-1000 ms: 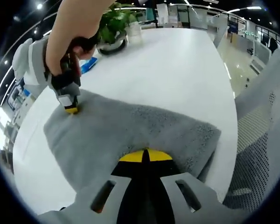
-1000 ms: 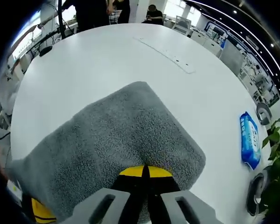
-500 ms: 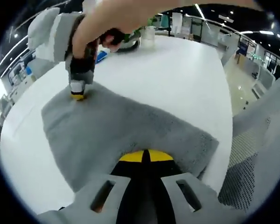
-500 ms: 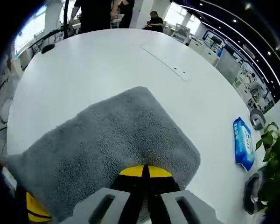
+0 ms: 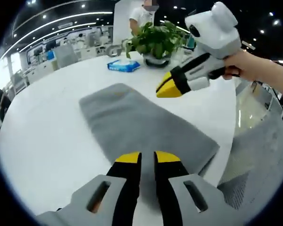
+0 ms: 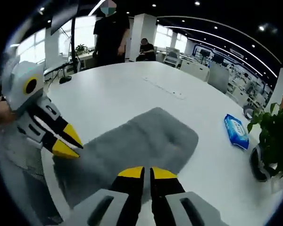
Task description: Open the folded towel by lifting each exposed corner and separating the folded layers until the towel lies flat within the target outline without major curled edges
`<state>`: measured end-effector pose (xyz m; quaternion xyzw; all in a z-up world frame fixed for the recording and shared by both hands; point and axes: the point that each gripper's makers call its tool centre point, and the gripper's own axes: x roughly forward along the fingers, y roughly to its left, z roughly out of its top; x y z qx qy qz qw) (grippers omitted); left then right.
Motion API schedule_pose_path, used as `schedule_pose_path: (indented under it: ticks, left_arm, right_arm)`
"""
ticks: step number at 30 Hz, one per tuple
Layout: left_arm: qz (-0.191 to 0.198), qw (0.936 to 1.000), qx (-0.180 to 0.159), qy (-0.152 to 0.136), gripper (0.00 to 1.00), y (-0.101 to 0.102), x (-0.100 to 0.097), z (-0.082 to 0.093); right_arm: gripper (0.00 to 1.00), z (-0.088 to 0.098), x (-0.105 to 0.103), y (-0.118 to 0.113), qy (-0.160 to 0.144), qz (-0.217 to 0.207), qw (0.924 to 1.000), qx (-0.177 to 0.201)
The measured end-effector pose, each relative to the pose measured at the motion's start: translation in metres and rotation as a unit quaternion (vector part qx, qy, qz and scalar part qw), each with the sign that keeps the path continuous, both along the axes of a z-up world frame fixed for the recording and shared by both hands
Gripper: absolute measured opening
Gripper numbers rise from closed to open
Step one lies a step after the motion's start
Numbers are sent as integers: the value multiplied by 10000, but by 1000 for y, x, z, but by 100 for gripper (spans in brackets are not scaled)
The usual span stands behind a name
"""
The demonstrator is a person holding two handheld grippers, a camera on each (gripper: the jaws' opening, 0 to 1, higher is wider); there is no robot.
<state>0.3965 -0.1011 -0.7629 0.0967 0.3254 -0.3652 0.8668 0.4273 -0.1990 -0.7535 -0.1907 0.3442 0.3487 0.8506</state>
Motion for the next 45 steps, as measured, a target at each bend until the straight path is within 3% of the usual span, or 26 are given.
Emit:
schedule_pose_path:
  ticks: [5,9,15,21,26,28,29,35,38,43,45]
  left_arm:
    - [-139,9994,268,162,10,2,-15,-19]
    - [-40,9992,324,224,12,9,-23,-22]
    - [-15,9980,549,325,13,19,-32,-39]
    - [-200,9974,661,191,13,18,-34,-45]
    - [-116,9980,545,306,13,19,-33,-45]
    - [45,9988,299,387,13,20,-34,-43]
    - [281,9979,126,568,14,23,-35,-40]
    - [525,9964,318,590,20,44,-40,-36]
    - [769,9932,137,859,20,47,-43,-39]
    - [790,9889,-66,1257,11,40,-49,-45]
    - [785,9890,-61,1255,8,39,-49,-45]
  right_arm:
    - [3,-33,-45,5,438,22,9990,4]
    - [5,-41,-65,19,547,146,9984,81]
    - [7,-54,-75,26,517,384,9977,-219]
    - [8,-59,-74,22,493,315,9983,16]
    - [8,-58,-74,23,420,325,9984,185]
    - [8,-57,-74,23,463,249,9983,241]
    - [8,-56,-74,23,479,217,9983,259]
    - [10,-47,-78,26,469,204,9980,359]
    - [10,-41,-80,30,425,238,9978,440]
    - [11,-26,-80,38,271,248,9973,641]
    - [11,-21,-80,40,275,203,9965,759]
